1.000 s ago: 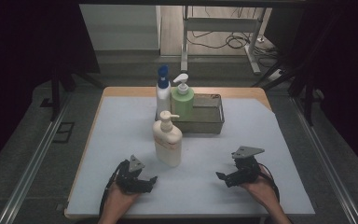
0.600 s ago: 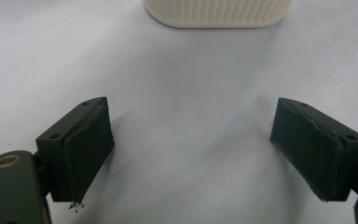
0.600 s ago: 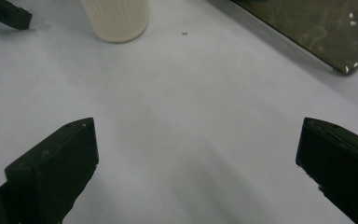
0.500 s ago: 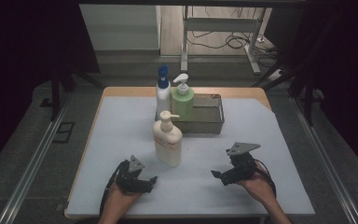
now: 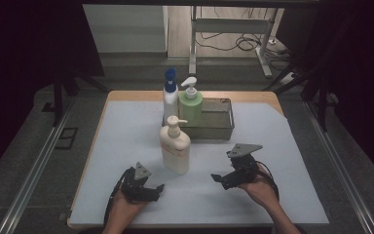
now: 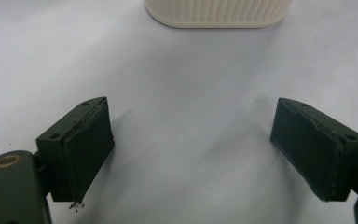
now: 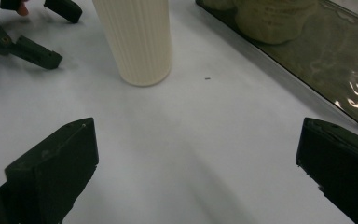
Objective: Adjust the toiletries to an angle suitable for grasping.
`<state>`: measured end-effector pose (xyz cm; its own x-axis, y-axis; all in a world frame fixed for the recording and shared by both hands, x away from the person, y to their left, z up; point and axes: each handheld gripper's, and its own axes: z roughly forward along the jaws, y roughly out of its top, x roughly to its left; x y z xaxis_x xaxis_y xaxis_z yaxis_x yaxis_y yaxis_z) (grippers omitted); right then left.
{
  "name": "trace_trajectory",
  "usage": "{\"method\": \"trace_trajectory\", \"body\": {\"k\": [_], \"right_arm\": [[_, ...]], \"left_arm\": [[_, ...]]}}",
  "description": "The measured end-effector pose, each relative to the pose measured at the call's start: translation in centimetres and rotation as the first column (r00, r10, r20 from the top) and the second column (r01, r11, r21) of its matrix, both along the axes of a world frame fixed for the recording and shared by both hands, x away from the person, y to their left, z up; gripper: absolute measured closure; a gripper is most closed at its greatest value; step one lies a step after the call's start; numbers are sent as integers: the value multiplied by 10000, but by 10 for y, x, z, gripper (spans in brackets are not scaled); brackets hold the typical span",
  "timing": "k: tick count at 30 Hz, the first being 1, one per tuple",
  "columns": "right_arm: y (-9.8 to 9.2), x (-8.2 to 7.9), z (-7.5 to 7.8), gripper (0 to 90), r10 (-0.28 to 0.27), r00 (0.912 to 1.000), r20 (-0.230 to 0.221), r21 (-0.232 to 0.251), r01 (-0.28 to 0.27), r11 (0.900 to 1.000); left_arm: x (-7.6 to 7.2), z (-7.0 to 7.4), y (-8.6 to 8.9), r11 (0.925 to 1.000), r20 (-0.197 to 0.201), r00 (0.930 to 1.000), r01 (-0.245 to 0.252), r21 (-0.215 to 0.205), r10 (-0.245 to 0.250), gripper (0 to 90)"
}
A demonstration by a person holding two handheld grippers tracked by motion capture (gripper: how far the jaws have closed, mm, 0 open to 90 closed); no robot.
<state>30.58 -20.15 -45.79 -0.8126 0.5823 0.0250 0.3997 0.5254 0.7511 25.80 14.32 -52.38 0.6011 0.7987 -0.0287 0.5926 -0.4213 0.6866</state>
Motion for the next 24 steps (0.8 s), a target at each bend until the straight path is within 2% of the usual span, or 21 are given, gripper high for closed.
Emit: {"method": "trace_trajectory", "body": {"k": [15, 24], "right_arm": [[31, 7, 6, 0, 140, 9998, -117, 345, -136, 9993], [47, 10, 13, 9, 198, 9998, 8, 520, -198, 9984]], "left_arm": [[0, 0, 0, 10000, 24, 10000, -19, -27, 19, 124], [0, 0, 0, 10000, 29, 10000, -30, -52, 30, 124]]}}
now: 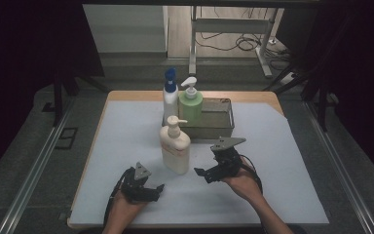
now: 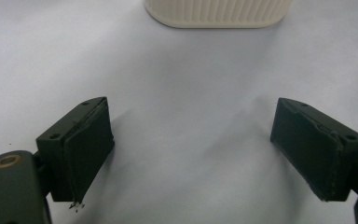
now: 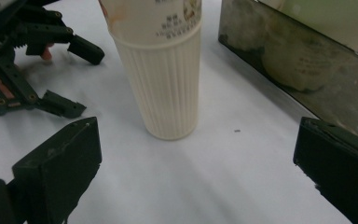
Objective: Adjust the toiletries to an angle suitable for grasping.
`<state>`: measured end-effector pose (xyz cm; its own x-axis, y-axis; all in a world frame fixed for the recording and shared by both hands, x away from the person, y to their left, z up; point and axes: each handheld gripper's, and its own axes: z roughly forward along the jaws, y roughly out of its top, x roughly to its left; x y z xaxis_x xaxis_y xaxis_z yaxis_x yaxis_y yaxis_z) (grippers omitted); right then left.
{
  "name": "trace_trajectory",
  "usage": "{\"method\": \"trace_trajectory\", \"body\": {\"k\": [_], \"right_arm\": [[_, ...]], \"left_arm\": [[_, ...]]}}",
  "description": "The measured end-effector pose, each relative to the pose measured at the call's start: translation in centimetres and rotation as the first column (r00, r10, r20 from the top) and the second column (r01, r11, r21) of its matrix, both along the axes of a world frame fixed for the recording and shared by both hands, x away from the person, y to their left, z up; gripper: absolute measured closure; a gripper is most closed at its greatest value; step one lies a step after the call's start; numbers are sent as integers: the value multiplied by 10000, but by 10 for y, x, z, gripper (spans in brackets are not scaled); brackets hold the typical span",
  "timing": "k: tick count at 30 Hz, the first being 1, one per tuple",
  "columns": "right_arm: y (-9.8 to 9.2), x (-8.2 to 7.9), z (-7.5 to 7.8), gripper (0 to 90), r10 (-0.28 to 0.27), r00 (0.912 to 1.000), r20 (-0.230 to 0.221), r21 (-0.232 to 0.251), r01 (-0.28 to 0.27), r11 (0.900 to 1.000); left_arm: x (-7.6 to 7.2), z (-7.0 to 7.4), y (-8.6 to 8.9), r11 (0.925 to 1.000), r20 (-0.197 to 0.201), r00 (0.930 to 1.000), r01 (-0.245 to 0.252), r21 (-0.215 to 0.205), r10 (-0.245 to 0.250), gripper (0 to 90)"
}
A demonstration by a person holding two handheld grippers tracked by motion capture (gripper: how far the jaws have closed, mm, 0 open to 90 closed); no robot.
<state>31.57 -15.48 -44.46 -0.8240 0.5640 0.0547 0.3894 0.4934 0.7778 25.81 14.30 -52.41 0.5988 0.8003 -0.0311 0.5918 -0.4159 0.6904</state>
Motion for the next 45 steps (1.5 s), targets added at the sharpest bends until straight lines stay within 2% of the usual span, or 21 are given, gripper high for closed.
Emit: {"method": "trace_trajectory", "body": {"k": [8, 25, 31, 37, 45], "right_arm": [[15, 3, 5, 11, 245, 9997, 17, -79, -244, 9997], [47, 11, 20, 111, 417, 9987, 285, -104, -414, 9991], [58, 15, 22, 132, 259, 9993, 281, 8, -260, 9997], [70, 18, 25, 153, 193, 9986, 484, -73, -189, 9998], [82, 22, 26, 247, 48, 9982, 603, -41, -46, 10000]], "left_arm": [[0, 0, 0, 10000, -10, 10000, 21, 33, -21, 124], [0, 0, 0, 10000, -9, 10000, 20, 29, -20, 124], [0, 0, 0, 10000, -8, 10000, 22, 27, -22, 124], [0, 0, 0, 10000, -7, 10000, 19, 29, -19, 124], [0, 0, 0, 10000, -9, 10000, 17, 26, -17, 124]]}}
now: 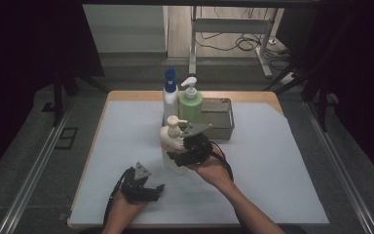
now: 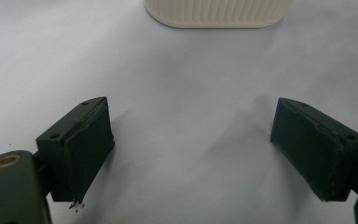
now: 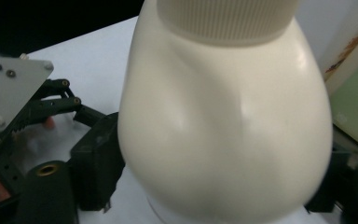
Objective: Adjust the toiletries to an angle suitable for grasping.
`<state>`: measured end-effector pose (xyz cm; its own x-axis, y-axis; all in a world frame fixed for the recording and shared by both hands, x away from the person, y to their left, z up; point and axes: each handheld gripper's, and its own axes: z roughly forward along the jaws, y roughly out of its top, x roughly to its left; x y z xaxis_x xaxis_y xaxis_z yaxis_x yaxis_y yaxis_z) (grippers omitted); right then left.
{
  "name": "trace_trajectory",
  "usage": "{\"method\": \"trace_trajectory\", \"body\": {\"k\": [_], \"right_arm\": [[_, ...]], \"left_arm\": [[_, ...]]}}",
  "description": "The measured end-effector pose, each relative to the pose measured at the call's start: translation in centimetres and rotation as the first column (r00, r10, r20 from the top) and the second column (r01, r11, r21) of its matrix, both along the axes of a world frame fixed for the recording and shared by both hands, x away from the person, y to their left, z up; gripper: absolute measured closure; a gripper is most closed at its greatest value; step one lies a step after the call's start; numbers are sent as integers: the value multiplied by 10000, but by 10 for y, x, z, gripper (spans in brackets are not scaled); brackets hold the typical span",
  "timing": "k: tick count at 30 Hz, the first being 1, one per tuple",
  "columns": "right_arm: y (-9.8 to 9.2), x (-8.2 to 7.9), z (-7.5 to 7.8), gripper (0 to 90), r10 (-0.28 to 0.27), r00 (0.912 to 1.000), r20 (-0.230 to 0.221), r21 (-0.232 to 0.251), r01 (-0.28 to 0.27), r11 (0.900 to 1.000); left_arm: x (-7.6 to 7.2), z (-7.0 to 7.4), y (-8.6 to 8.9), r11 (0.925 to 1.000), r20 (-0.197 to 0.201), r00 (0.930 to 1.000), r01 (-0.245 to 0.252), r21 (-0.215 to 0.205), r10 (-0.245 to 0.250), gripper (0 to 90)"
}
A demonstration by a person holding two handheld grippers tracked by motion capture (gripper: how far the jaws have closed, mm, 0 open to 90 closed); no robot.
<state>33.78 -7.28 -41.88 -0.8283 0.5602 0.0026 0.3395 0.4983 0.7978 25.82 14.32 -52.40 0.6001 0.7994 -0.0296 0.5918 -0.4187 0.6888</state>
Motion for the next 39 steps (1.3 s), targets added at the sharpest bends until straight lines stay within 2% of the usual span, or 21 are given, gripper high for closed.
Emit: {"method": "trace_trajectory", "body": {"k": [8, 14, 21, 30, 39], "right_arm": [[5, 3, -1, 340, -135, 9998, 118, -50, 136, 9999], [4, 4, 1, 354, 131, 9999, 60, -194, -129, 9997], [1, 3, 5, 364, 188, 9998, -114, -249, -190, 9995], [-11, 0, 18, 367, 384, 9987, -338, -247, -392, 9989], [-28, -5, 35, 367, 407, 9989, -234, -111, -409, 9991]], "left_arm": [[0, 0, 0, 10000, 2, 10000, 4, -7, -4, 124], [0, 0, 0, 10000, -1, 10000, -1, 2, 1, 124], [0, 0, 0, 10000, -1, 10000, -1, -3, 1, 124], [0, 0, 0, 10000, 5, 10000, -4, -1, 4, 124], [0, 0, 0, 10000, -5, 10000, -4, -14, 4, 124]]}}
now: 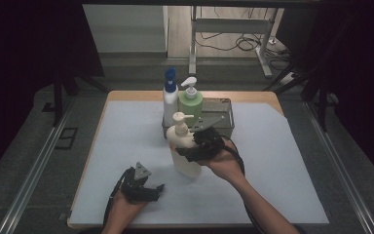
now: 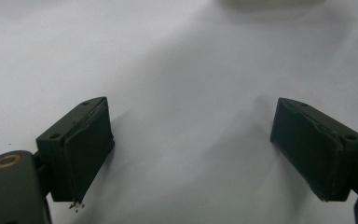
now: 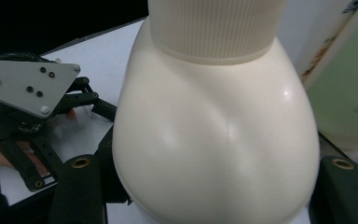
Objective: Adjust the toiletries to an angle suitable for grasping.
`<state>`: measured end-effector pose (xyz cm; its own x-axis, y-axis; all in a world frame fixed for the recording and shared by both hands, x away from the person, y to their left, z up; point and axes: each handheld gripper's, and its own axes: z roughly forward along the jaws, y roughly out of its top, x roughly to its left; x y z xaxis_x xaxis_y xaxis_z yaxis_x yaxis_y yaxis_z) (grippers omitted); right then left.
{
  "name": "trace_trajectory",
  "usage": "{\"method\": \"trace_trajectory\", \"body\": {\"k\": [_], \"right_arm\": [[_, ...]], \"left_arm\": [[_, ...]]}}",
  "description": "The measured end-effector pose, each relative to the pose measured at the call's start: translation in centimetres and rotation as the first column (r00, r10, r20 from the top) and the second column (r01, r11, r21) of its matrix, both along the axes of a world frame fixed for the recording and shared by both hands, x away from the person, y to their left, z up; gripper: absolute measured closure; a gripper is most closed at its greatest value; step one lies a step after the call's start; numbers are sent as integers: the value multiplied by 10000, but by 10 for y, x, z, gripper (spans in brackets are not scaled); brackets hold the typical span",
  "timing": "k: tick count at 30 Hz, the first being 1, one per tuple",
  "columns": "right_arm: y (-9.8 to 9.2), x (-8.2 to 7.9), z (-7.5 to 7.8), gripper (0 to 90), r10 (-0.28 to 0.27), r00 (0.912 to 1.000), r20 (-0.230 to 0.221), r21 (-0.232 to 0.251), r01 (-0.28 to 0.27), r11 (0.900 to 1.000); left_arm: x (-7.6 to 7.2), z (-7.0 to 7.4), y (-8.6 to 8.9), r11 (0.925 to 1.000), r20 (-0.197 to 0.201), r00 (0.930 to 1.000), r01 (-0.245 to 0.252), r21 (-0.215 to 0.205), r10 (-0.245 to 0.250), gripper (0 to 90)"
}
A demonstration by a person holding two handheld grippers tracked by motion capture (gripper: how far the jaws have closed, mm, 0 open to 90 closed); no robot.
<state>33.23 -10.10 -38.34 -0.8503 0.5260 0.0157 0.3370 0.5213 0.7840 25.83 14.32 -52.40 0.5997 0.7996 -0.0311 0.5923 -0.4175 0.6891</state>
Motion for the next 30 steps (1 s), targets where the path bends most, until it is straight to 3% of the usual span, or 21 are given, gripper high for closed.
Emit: {"method": "trace_trajectory", "body": {"k": [19, 30], "right_arm": [[-36, -1, 29, 368, -660, 9975, 233, -97, 662, 9978], [-61, 9, 43, 368, -1270, 9912, 371, -143, 1276, 9917]], "left_arm": [[0, 0, 0, 10000, -34, 10000, 10, 25, -10, 123], [0, 0, 0, 10000, -33, 10000, 20, 0, -20, 123]]}}
